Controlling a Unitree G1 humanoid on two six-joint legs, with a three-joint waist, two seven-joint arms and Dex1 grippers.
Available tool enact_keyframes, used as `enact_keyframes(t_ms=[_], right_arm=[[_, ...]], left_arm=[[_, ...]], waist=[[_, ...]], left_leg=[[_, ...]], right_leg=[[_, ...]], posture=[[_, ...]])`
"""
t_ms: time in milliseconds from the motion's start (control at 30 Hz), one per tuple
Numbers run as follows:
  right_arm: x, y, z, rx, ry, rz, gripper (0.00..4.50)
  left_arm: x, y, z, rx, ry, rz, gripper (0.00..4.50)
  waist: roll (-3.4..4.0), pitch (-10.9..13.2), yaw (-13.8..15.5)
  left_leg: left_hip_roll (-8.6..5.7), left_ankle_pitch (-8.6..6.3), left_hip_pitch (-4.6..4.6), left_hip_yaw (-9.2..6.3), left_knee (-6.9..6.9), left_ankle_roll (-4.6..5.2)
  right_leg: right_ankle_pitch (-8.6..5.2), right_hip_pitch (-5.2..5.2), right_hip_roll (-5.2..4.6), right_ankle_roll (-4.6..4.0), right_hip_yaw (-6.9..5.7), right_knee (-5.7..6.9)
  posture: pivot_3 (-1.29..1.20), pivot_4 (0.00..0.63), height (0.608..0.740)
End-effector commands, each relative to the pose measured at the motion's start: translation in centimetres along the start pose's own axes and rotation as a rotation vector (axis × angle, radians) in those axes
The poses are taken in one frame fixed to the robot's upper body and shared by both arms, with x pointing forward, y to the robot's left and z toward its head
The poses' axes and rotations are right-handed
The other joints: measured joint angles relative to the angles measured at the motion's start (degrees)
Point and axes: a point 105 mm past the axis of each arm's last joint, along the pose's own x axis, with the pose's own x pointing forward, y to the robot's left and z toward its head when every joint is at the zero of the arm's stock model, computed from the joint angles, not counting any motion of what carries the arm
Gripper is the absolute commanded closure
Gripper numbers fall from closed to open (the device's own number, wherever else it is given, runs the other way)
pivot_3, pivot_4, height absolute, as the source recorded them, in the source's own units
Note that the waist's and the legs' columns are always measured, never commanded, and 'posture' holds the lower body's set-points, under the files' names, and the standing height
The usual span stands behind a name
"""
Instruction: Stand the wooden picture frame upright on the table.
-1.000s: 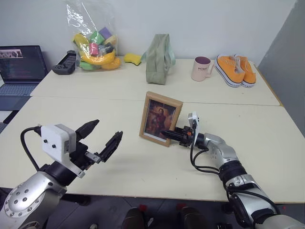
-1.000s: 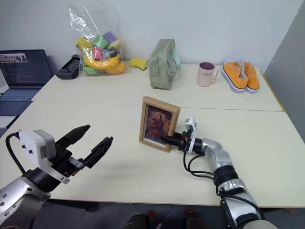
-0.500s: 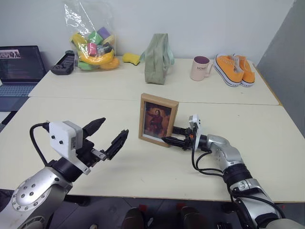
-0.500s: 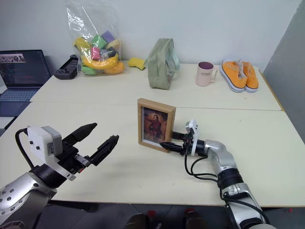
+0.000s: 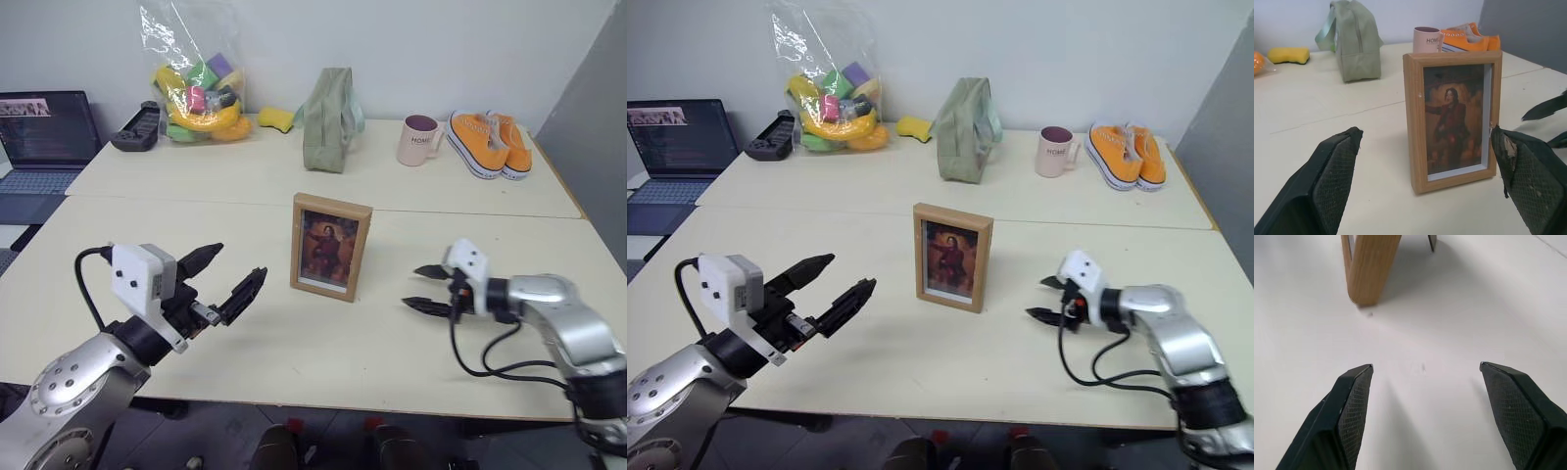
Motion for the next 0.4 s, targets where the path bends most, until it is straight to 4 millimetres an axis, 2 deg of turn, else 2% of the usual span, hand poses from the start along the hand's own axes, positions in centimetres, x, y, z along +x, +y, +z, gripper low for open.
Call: enact_keyframes(t_ms=[33, 200, 400], right_arm=[[-1.7, 1.2, 2.9, -0.016, -0.061, 0.014, 0.81], [-3.5, 1.6, 5.1, -0.023, -0.091, 0.019, 0.81], [-3.6, 1.4, 5.3, -0.011, -0.099, -0.005, 0.81]], left_arm=[[0.4, -0.3, 0.5, 0.015, -0.015, -0.045, 0.00], [0.7, 0.2, 0.9, 0.022, -0.012, -0.067, 0.00], [0.9, 0.4, 1.2, 0.022, -0.013, -0.087, 0.00]], waist=[[-0.03, 0.0, -0.5], [-0.05, 0.0, -0.3], [-0.09, 0.0, -0.2]], left_leg=[[0.01, 0.00, 0.02, 0.00, -0.01, 0.00], [-0.01, 0.00, -0.01, 0.01, -0.01, 0.00], [-0.01, 0.00, -0.02, 0.01, -0.01, 0.01]], right_leg=[[0.00, 0.00, 0.03, 0.01, 0.05, -0.01], [0.00, 0.00, 0.01, 0.01, 0.04, -0.03], [0.00, 0.00, 0.01, 0.01, 0.03, -0.07]], posture=[[0.00, 0.150, 0.740], [0.00, 0.150, 0.740], [0.00, 0.150, 0.740]])
